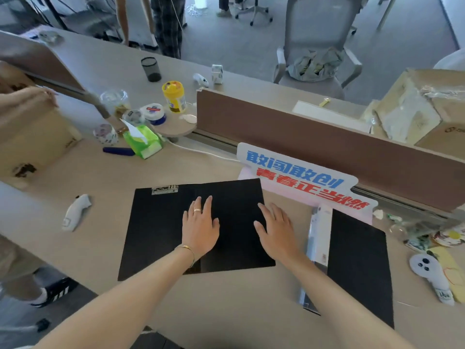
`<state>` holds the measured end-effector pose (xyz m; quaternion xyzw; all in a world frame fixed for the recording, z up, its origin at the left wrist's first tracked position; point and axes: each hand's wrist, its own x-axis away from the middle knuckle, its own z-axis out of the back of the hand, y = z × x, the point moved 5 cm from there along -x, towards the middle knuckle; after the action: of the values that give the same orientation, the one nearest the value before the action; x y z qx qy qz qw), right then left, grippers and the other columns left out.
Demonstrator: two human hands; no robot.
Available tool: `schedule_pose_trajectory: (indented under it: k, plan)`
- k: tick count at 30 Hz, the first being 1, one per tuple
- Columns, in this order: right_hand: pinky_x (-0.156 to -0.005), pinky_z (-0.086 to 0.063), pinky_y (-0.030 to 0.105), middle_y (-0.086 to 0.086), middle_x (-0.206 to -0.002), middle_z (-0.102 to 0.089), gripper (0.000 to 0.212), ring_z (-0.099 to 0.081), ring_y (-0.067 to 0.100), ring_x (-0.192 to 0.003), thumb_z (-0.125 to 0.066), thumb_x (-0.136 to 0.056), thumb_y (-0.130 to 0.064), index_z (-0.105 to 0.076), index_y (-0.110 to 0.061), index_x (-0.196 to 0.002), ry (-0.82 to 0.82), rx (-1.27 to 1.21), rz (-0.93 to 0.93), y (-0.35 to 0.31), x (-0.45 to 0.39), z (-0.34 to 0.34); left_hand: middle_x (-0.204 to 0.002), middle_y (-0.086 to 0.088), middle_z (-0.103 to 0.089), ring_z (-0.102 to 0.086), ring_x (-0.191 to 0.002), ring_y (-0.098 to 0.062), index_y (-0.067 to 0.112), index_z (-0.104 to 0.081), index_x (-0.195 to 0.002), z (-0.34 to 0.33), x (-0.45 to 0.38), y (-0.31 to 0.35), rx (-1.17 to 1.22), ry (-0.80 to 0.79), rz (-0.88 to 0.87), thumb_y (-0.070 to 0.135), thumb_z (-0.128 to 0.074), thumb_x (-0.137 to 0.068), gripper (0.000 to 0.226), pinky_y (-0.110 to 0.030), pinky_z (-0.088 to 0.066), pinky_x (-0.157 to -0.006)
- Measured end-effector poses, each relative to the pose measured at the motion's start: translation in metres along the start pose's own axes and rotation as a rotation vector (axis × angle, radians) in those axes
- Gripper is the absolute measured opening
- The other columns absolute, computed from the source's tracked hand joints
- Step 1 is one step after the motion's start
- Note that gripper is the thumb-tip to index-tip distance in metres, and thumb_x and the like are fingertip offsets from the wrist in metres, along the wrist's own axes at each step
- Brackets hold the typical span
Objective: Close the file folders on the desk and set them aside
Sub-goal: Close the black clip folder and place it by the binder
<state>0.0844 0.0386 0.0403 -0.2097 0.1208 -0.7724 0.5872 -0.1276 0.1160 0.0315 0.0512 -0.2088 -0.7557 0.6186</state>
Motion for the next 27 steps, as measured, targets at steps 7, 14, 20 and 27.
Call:
schedule_pose_trajectory:
  k: [7, 14, 20, 27]
  plan:
    - [-0.119, -0.024, 0.041, 0.001, -0.162, -0.025, 0.054, -0.024, 0.024, -0.149, -0.038, -0.101, -0.048, -0.027, -0.033, -0.152, -0.137, 0.01, 0.042, -0.055, -0.03, -0.05, -0.169, -0.012, -0.02, -0.016, -0.157, -0.031, 0.024, -0.015, -0.162, 0.012, -0.006, -0.108, -0.072, -0.026, 0.159, 0.034, -0.05, -0.104, 0.069, -0.05, -0.021, -0.125]
    - [-0.118, -0.028, 0.044, -0.003, -0.164, -0.023, 0.06, -0.022, 0.023, -0.15, -0.042, -0.1, -0.046, -0.024, -0.029, -0.155, -0.33, 0.032, 0.05, -0.09, -0.059, -0.097, -0.169, -0.015, -0.017, -0.012, -0.157, -0.034, 0.021, -0.017, -0.162, 0.008, -0.012, -0.194, -0.075, -0.114, 0.308, 0.032, -0.048, -0.104, 0.067, -0.051, -0.025, -0.123]
    - [-0.116, -0.03, 0.049, 0.004, -0.165, -0.015, 0.063, -0.017, 0.028, -0.151, -0.048, -0.098, -0.045, -0.024, -0.032, -0.154, -0.461, 0.093, 0.028, -0.1, -0.074, -0.127, -0.169, -0.016, -0.011, -0.014, -0.156, -0.035, 0.021, -0.019, -0.161, -0.005, -0.023, -0.226, 0.038, -0.179, 0.433, 0.034, -0.046, -0.102, 0.066, -0.053, -0.029, -0.118]
    - [-0.112, -0.036, 0.049, 0.007, -0.165, -0.013, 0.067, -0.015, 0.03, -0.15, -0.054, -0.095, -0.043, -0.024, -0.032, -0.154, -0.484, 0.167, -0.015, -0.102, -0.08, -0.139, -0.162, -0.017, -0.025, -0.031, -0.146, -0.037, 0.019, -0.033, -0.156, -0.004, -0.031, -0.243, 0.133, -0.107, 0.607, 0.03, -0.047, -0.1, 0.059, -0.048, -0.036, -0.115]
